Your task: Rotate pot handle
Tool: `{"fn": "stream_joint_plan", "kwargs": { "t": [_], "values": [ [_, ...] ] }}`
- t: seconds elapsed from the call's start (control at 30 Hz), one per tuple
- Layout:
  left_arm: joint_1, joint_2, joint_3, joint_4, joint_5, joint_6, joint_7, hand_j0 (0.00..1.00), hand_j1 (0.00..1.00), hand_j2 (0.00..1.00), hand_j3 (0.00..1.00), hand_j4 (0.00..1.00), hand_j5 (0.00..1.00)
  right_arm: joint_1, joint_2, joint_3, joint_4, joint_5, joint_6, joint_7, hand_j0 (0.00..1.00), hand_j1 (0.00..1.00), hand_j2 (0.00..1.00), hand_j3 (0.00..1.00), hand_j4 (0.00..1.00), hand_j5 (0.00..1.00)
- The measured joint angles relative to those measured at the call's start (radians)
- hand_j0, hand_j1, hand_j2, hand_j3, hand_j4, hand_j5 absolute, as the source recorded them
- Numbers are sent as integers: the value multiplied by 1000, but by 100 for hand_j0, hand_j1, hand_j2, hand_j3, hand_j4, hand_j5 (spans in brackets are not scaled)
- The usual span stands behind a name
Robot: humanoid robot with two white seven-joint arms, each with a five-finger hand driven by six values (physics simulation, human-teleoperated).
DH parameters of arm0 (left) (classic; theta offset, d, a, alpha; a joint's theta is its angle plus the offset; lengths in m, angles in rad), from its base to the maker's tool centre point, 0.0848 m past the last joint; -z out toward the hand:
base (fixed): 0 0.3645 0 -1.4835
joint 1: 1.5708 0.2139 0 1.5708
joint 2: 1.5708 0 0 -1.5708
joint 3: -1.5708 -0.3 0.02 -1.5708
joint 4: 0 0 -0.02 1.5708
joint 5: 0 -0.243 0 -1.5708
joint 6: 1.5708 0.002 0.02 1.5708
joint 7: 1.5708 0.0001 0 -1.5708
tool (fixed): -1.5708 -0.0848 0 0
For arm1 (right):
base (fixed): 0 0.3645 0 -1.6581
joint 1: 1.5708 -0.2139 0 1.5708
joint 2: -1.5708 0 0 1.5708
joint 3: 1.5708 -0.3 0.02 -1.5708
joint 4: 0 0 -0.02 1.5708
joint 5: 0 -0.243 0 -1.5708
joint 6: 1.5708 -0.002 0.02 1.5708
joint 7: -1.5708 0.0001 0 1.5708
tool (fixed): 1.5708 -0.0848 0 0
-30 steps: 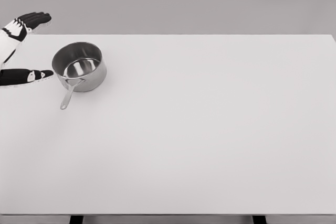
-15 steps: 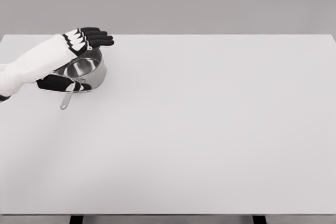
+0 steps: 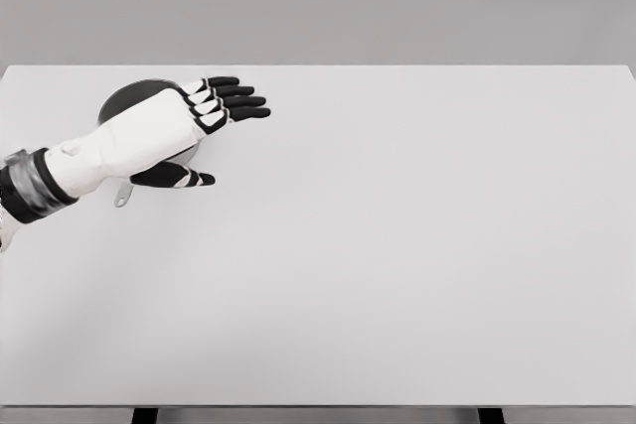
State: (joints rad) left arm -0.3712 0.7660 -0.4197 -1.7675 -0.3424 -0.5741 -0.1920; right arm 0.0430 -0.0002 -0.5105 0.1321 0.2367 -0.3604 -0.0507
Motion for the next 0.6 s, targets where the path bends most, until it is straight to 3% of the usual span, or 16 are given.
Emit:
{"fn": "stream_joint_plan", "kwargs": {
  "t": [0.13, 0.4, 0.6],
  "values": [
    [5, 2, -12, -1, -109, -7, 0, 100, 100, 100, 100, 100, 100, 0, 0, 0, 0, 0, 0, 0, 100, 100, 100, 100, 100, 100],
    [9, 70, -19, -1, -172, -36, 0, 100, 100, 100, 100, 100, 100, 0, 0, 0, 0, 0, 0, 0, 100, 100, 100, 100, 100, 100],
    [11, 82, -24, 8, -291, -36, 0, 100, 100, 100, 100, 100, 100, 0, 0, 0, 0, 0, 0, 0, 100, 100, 100, 100, 100, 100]
  ]
}}
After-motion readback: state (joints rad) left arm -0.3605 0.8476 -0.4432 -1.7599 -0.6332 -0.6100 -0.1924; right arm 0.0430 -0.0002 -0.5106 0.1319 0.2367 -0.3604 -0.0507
